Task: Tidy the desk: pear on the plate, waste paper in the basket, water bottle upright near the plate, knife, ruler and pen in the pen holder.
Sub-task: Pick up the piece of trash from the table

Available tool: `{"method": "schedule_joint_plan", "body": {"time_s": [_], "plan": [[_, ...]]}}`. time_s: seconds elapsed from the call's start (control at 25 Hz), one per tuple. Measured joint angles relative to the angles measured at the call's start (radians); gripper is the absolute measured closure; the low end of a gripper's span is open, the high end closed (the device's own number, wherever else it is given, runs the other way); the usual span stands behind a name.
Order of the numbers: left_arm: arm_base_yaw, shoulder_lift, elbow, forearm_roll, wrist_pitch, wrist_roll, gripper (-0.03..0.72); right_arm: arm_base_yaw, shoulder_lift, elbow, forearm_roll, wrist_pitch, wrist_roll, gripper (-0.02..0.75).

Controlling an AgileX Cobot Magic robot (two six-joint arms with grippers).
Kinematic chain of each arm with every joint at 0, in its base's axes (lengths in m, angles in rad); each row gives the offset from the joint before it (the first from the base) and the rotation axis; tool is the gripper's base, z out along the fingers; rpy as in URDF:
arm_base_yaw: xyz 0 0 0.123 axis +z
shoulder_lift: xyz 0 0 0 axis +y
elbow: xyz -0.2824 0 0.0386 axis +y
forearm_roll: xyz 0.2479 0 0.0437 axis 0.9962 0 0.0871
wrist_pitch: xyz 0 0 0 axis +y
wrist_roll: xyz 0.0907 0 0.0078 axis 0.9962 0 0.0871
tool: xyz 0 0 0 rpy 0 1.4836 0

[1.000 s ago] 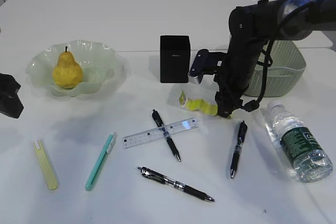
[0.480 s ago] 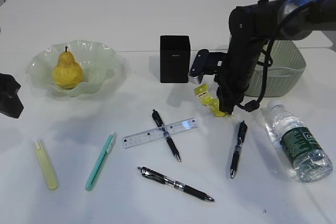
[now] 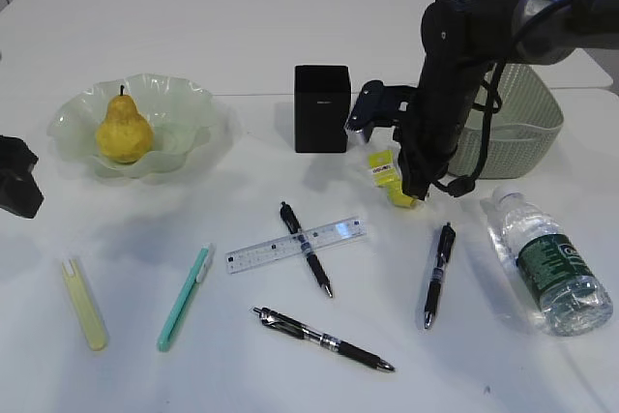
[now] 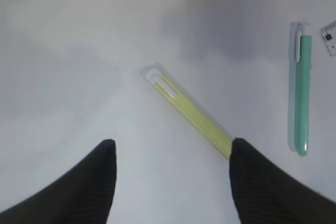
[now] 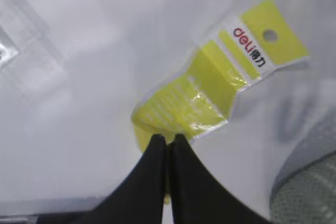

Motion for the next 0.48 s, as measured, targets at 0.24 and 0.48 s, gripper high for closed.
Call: {"method": "schedule_joint_plan", "body": {"time_s": [0.24, 0.48], "plan": [[0.0, 0.0, 0.0, 0.0, 0.0, 0.0, 0.214, 0.0, 0.0, -0.121, 0.044, 0.055, 0.0, 0.74], [0.0, 0.0, 0.0, 0.0, 0.0, 0.0, 0.214, 0.0, 0.0, -0.262, 0.051, 0.128, 0.008, 0.74]]}}
